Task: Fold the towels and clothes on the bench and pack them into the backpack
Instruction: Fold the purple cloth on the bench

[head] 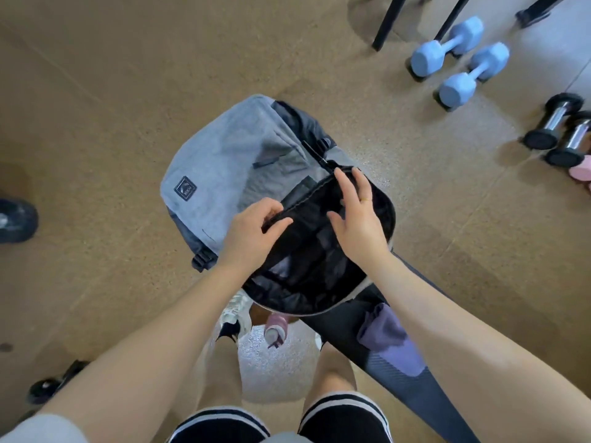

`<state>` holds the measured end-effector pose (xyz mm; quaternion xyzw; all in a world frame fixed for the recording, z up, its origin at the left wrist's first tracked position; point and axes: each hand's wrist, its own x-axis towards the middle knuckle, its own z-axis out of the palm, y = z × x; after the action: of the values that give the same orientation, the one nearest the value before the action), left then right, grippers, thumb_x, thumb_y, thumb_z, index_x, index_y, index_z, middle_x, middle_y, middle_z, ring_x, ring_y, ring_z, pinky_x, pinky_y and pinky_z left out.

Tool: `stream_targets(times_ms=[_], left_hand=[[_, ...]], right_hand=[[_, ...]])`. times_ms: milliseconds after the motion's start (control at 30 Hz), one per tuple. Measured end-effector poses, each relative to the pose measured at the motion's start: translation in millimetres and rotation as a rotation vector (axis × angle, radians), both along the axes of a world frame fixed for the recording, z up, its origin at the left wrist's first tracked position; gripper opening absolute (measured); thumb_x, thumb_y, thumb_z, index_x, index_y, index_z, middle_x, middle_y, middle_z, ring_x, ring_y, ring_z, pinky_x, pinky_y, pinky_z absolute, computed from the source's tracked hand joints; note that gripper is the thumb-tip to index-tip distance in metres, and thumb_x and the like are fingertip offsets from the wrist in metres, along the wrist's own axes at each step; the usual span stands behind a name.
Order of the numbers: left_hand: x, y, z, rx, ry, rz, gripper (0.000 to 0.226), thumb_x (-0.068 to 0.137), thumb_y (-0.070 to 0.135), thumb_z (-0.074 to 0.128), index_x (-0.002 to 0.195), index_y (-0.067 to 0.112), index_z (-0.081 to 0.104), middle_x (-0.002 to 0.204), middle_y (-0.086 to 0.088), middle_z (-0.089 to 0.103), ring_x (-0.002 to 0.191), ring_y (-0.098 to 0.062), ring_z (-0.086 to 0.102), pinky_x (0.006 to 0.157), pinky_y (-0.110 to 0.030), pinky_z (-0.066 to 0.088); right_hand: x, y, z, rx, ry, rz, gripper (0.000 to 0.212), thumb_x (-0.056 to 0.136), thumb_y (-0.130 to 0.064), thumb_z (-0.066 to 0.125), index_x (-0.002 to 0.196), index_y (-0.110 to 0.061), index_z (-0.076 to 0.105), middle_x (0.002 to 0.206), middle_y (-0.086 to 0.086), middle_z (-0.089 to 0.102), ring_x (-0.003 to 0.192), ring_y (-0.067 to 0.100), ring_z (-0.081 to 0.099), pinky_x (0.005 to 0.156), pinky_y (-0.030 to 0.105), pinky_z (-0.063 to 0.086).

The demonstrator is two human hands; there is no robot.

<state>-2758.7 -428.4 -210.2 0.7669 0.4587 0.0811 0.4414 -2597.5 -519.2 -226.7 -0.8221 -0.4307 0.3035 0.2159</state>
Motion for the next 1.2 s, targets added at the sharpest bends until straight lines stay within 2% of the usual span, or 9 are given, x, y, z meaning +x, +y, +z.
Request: stream_targets(times_ms=[67,133,267,433,567,667,767,933,1200], left_hand=[[-12,30,6,0.083,-0.030,0.064,0.013,0.088,0.018,0.061,0.090,0.006,0.057,0.079,0.002,0.055,0.073,-0.004,0.046,0.066,-0.005,0.033],[-26,65,2,0.127,-0.017,0.203,0.013,0.090,0.018,0.058,0.093,0.006,0.056,0.081,0.003,0.055,0.073,-0.004,0.045,0.063,-0.008,0.031],[-52,133,-42,0.195,0.153,0.294,0.017,0.092,0.020,0.053,0.100,0.006,0.054,0.095,-0.010,0.061,0.088,-0.027,0.054,0.069,-0.025,0.029],[-55,167,-79,0.302,0.366,0.139,0.028,0.093,0.017,0.049,0.120,0.010,0.049,0.123,-0.010,0.052,0.116,-0.030,0.047,0.095,-0.036,0.034],[-58,138,-88,0.464,0.213,-0.325,0.046,0.092,0.020,0.043,0.135,0.002,0.042,0.145,-0.016,0.037,0.136,-0.033,0.031,0.111,-0.043,0.024],[-65,113,-102,0.498,0.353,-0.661,0.054,0.094,0.033,0.025,0.143,0.009,0.030,0.152,-0.010,0.027,0.139,-0.028,0.026,0.113,-0.040,0.021],[-70,120,-127,0.391,0.517,-0.643,0.062,0.098,0.043,0.022,0.148,0.013,0.002,0.157,-0.005,-0.001,0.145,-0.022,0.000,0.116,-0.035,0.001],[-64,121,-150,0.413,0.669,-0.640,0.070,0.096,0.049,0.027,0.146,0.021,-0.012,0.155,-0.005,-0.017,0.144,-0.023,-0.009,0.116,-0.037,-0.001],[-12,75,-101,0.356,0.704,-0.596,0.072,0.091,0.022,0.046,0.147,0.011,0.003,0.156,-0.011,-0.005,0.143,-0.030,0.001,0.116,-0.039,0.009]], right_hand=[[-15,32,-2,0.031,0.003,0.008,0.072,0.093,-0.016,0.054,0.149,-0.025,0.010,0.158,0.001,-0.010,0.093,0.020,0.057,0.065,0.029,0.045],[-37,62,-12,0.037,0.006,0.040,0.072,0.094,-0.018,0.053,0.150,-0.023,0.007,0.157,0.000,-0.015,0.120,0.024,0.048,0.069,0.028,0.044],[-85,88,-53,-0.013,-0.187,0.031,0.061,0.092,-0.024,0.055,0.146,-0.013,0.028,0.157,0.015,0.005,0.141,0.033,0.022,0.110,0.050,0.029],[-117,87,-72,-0.090,0.177,-0.098,0.070,0.097,-0.032,0.043,0.149,-0.024,-0.004,0.155,-0.008,-0.023,0.145,0.012,-0.007,0.104,0.022,0.018],[-121,106,-90,-0.133,0.051,-0.001,0.070,0.098,-0.032,0.040,0.149,-0.018,-0.005,0.157,-0.003,-0.016,0.145,0.014,0.003,0.114,0.029,0.013],[-121,125,-105,-0.269,-0.062,0.061,0.062,0.098,-0.033,0.033,0.150,-0.023,-0.001,0.158,-0.002,-0.012,0.146,0.015,-0.001,0.118,0.043,0.002],[-114,128,-117,-0.304,-0.070,0.121,0.058,0.100,-0.029,0.032,0.150,-0.025,0.003,0.158,-0.003,-0.009,0.146,0.017,-0.001,0.117,0.042,0.001],[-99,99,-128,-0.322,-0.157,0.222,0.061,0.097,-0.016,0.041,0.150,-0.017,0.011,0.158,0.006,0.003,0.146,0.023,0.004,0.118,0.042,0.010],[-83,28,-65,-0.148,0.041,-0.033,0.032,0.094,-0.010,0.042,0.122,-0.009,0.058,0.138,0.008,0.049,0.133,0.025,0.037,0.111,0.033,0.024]])
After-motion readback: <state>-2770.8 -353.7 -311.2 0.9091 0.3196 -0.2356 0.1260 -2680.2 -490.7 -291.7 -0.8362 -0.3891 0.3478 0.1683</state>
